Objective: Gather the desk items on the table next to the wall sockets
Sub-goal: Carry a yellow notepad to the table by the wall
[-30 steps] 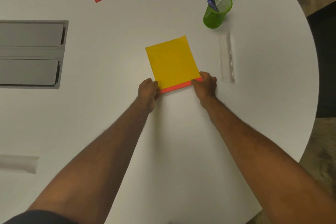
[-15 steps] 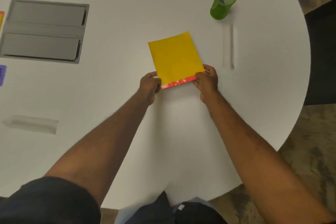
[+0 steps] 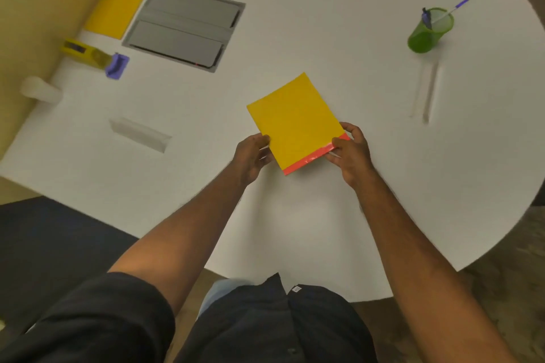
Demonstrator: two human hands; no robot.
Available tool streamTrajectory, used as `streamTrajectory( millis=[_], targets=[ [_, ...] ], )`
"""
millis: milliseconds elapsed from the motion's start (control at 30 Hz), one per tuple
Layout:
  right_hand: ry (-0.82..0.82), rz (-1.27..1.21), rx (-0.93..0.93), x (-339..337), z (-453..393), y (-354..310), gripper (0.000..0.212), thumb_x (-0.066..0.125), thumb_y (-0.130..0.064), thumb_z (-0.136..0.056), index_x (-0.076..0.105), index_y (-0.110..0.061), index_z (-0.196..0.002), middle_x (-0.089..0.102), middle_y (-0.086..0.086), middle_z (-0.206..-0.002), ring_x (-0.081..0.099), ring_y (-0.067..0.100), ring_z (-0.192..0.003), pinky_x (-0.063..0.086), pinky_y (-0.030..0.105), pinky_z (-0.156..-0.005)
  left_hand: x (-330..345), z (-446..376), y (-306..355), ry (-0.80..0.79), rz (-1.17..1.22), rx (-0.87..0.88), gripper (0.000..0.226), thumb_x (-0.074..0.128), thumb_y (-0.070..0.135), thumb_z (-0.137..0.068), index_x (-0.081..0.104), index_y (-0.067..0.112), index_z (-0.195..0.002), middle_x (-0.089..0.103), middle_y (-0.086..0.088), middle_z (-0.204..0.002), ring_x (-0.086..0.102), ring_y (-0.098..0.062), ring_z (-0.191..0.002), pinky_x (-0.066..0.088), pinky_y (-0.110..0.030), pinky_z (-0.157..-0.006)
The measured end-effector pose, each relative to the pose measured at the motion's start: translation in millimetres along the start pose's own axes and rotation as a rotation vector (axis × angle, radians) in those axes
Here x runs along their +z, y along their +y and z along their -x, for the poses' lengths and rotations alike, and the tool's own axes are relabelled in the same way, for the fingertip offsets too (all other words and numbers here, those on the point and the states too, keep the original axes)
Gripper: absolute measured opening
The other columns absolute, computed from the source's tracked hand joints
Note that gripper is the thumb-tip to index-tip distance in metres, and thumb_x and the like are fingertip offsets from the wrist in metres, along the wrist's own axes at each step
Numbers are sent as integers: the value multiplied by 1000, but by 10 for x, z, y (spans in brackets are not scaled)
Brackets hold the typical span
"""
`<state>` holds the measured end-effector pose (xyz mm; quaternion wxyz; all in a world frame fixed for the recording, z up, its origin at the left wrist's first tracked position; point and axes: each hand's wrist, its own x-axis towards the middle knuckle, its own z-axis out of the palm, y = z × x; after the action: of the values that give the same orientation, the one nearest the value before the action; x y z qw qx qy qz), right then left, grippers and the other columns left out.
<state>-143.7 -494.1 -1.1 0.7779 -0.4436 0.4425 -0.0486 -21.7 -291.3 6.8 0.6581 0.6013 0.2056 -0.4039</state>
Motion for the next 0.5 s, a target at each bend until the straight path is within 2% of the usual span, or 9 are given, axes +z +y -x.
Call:
streamTrajectory(
  millis=[133,200,267,367,500],
  targets=[
    [-92,105,24,257,56,97,39,51,2,-92,61,-24,-119,68,10,-120,69,34,-104,62,41,-73,-488,52,210,65,140,78,27,53,10,-100,55,9,-127,67,-11,-113,66,-28,-96,57,-46,-87],
    [-109,167,18,432,52,105,37,52,-2,-90,63,-25,-117,71,7,-109,70,30,-96,61,37,-66,-742,64,343,110,160,99,24,54,12,-100,57,10,-124,66,-11,-110,64,-28,-93,56,-49,-86],
    [-124,223,7,643,12,104,36,52,-7,-88,64,-25,-117,71,5,-102,68,28,-91,59,35,-63,-993,65,469,143,152,109,15,56,15,-99,63,12,-113,67,-9,-103,64,-27,-89,57,-45,-78],
    [-151,278,-14,1012,-110,87,40,51,-6,-92,61,-24,-126,66,6,-108,65,28,-94,57,35,-65,-1342,28,609,109,86,112,23,57,20,-99,66,12,-119,69,-10,-110,64,-27,-95,57,-41,-80],
    [-113,221,-12,1537,-323,35,48,56,-6,-96,49,-25,-140,63,8,-118,66,28,-97,58,39,-73,-1697,-81,821,-4,44,83,32,48,23,-103,59,14,-132,69,-8,-121,66,-26,-98,55,-39,-83]
  ],
)
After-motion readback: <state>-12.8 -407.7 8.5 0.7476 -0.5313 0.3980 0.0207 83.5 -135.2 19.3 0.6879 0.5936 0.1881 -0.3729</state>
